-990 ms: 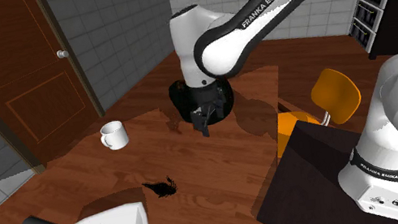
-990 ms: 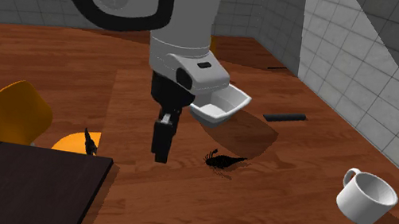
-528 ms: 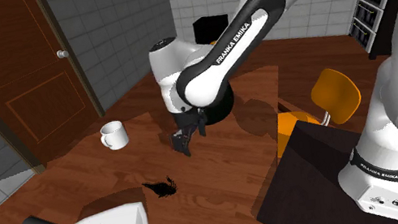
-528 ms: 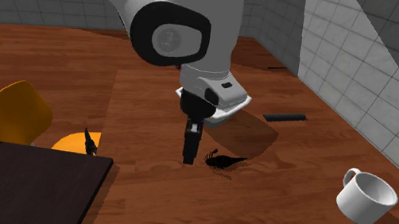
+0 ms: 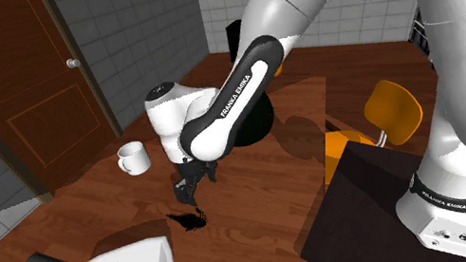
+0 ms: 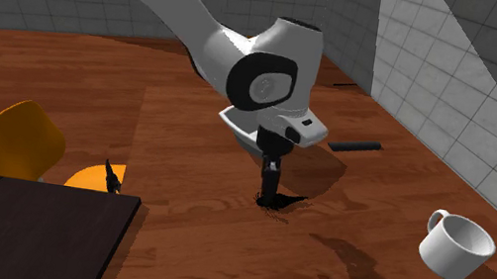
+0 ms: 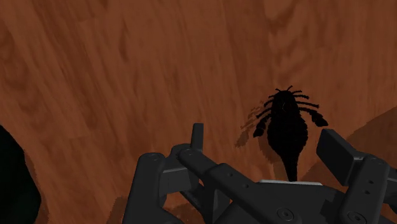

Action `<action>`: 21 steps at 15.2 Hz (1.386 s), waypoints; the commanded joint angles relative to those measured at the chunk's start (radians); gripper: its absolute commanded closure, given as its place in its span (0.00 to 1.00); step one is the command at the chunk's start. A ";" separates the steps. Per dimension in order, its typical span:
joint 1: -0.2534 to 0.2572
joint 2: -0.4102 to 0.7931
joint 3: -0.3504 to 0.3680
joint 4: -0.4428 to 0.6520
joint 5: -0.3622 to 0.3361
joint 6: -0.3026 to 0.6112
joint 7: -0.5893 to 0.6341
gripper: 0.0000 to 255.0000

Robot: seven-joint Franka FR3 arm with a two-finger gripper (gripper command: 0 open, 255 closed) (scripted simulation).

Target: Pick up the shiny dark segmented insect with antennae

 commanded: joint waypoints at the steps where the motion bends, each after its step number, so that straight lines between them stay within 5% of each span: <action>1: 0.028 0.080 -0.012 0.085 -0.027 -0.001 0.027 0.00; 6: 0.097 0.274 -0.041 0.306 -0.072 -0.019 0.070 0.00; 16: 0.114 0.364 -0.062 0.342 -0.093 0.036 0.087 0.00; 17: 0.115 0.363 -0.062 0.342 -0.093 0.036 0.087 1.00; 21: 0.115 0.364 -0.062 0.342 -0.093 0.037 0.087 1.00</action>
